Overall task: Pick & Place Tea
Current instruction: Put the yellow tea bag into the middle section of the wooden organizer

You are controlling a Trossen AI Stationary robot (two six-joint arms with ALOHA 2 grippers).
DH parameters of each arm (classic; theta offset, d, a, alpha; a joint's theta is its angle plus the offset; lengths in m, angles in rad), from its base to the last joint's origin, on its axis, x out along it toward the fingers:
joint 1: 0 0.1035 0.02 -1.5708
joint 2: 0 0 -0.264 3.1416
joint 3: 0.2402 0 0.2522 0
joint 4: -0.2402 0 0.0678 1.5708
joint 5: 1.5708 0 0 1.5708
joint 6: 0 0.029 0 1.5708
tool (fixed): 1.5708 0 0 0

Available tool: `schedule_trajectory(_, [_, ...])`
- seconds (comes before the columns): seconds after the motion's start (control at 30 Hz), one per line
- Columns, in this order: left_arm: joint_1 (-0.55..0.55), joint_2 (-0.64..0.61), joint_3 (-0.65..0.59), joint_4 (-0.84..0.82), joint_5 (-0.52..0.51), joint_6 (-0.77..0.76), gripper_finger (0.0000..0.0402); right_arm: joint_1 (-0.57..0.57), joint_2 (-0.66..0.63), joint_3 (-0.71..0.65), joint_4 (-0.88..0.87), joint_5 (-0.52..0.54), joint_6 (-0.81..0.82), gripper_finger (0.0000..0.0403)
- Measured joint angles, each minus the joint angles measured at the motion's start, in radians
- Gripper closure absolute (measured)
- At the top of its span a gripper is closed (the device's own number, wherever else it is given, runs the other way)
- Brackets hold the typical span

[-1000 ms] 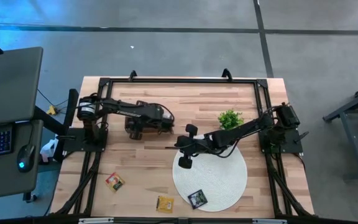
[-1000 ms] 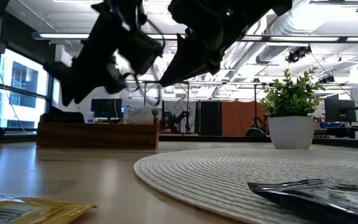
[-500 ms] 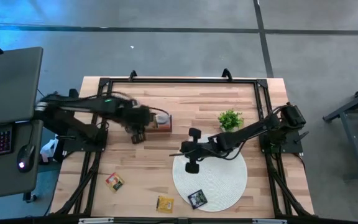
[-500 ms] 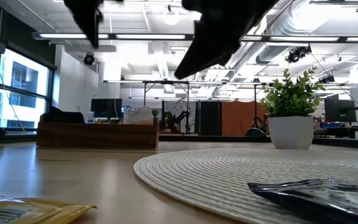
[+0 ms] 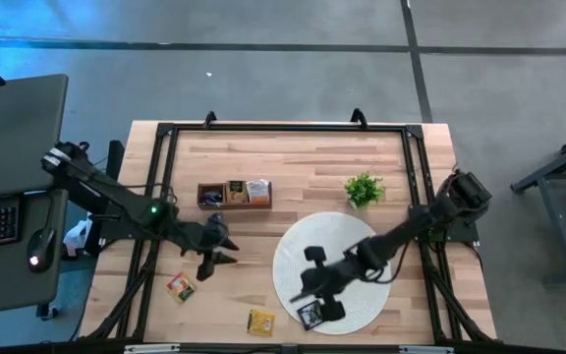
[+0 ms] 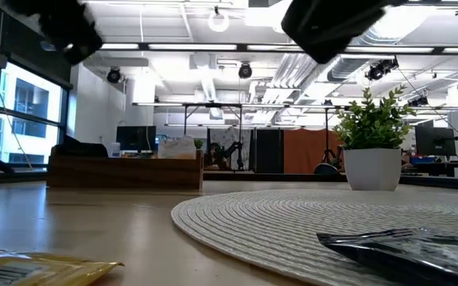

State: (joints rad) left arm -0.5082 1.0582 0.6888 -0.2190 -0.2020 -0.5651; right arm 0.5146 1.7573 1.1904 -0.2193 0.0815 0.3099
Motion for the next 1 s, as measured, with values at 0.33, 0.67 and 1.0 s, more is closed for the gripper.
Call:
schedule_trajectory(0.33, [-0.009, 0.113, -0.037, 0.033, 0.081, -0.097, 0.0236, 0.058, 0.105, 0.0, 0.068, -0.003, -0.002, 0.0288])
schedule_trajectory(0.67, [-0.057, 0.155, -0.035, -0.154, 0.371, -0.135, 0.0236, 0.038, 0.146, 0.0, 0.21, 0.066, -0.179, 0.0201])
schedule_trajectory(1.0, [-0.265, 0.172, -0.035, -0.489, 0.476, -0.493, 0.0236, -0.039, 0.146, 0.0, 0.224, 0.065, -0.18, 0.02])
